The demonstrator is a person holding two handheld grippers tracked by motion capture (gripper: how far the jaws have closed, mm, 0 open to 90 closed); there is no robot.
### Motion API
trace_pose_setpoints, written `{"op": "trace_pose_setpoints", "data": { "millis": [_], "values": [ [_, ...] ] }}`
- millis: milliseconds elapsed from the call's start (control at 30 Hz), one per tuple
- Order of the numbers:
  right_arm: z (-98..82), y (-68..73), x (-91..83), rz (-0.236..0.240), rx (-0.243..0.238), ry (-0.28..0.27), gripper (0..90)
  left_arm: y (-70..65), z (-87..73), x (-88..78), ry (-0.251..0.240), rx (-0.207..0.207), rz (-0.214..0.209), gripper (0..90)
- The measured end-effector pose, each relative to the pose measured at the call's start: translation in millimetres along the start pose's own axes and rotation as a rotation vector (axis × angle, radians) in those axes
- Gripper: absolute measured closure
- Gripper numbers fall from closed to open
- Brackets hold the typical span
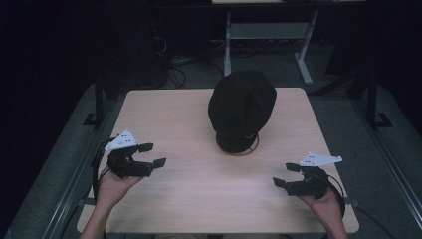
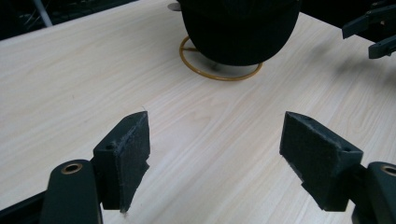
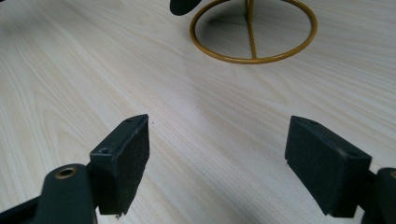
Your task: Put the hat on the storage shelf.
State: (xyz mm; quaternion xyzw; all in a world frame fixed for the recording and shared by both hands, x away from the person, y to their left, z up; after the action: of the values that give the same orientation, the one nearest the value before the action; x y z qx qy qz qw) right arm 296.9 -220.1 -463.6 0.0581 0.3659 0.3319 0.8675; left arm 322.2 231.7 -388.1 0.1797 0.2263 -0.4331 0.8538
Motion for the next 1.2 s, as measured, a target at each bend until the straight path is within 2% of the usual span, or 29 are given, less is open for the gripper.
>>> {"op": "trace_pose_setpoints", "data": {
  "millis": [133,200,400,667,833,900,967,1067,1200],
  "values": [
    [0.0,0.1,0.6,0.002,-0.003,-0.001,21.5,-3.8,-13.0,-1.0,-0.005,-0.020,0.012,23.6],
    [-0.1,0.8,1.0,0.002,-0.004,0.000,21.6,-4.5,-18.1,-0.6,0.010,-0.014,0.021,23.7],
    [-0.4,0.7,1.4,0.003,-0.007,0.000,21.9,-9.2,-29.0,2.5,0.007,-0.025,0.019,23.6],
    [-2.0,0.1,1.8,0.003,-0.002,0.008,22.1,-15.5,-42.7,6.9,0.025,-0.018,0.033,22.8],
    [-1.9,-0.8,1.3,0.004,-0.005,0.004,22.1,-17.5,-51.8,6.4,0.011,-0.037,0.040,22.3],
    [-2.4,-1.1,2.0,-0.002,-0.006,0.009,22.1,-19.8,-56.4,7.5,-0.001,-0.064,0.029,22.3],
    [-3.1,-1.3,3.1,-0.008,-0.014,0.015,22.1,-22.7,-59.1,9.6,0.002,-0.069,0.022,22.4],
    [-3.1,-0.9,4.0,-0.003,-0.020,0.012,22.1,-24.7,-62.0,14.6,0.024,-0.045,0.025,22.1],
    [-2.5,-1.0,3.7,0.011,-0.027,-0.006,22.1,-23.4,-63.6,18.1,0.042,-0.035,0.027,21.9]
  ]
}}
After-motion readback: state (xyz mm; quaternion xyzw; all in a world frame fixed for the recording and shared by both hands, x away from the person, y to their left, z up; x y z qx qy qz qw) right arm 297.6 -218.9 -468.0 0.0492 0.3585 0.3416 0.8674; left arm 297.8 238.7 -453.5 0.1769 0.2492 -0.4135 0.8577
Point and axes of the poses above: each handheld gripper's, and its own axes: x roughly forward along the jaws, z roughly out of its top, y roughly to its left, the point moved 5 cm from there along x, roughly forward along the jaws, and after that the axes turned 14 degrees about x, right-handed, at the moved point
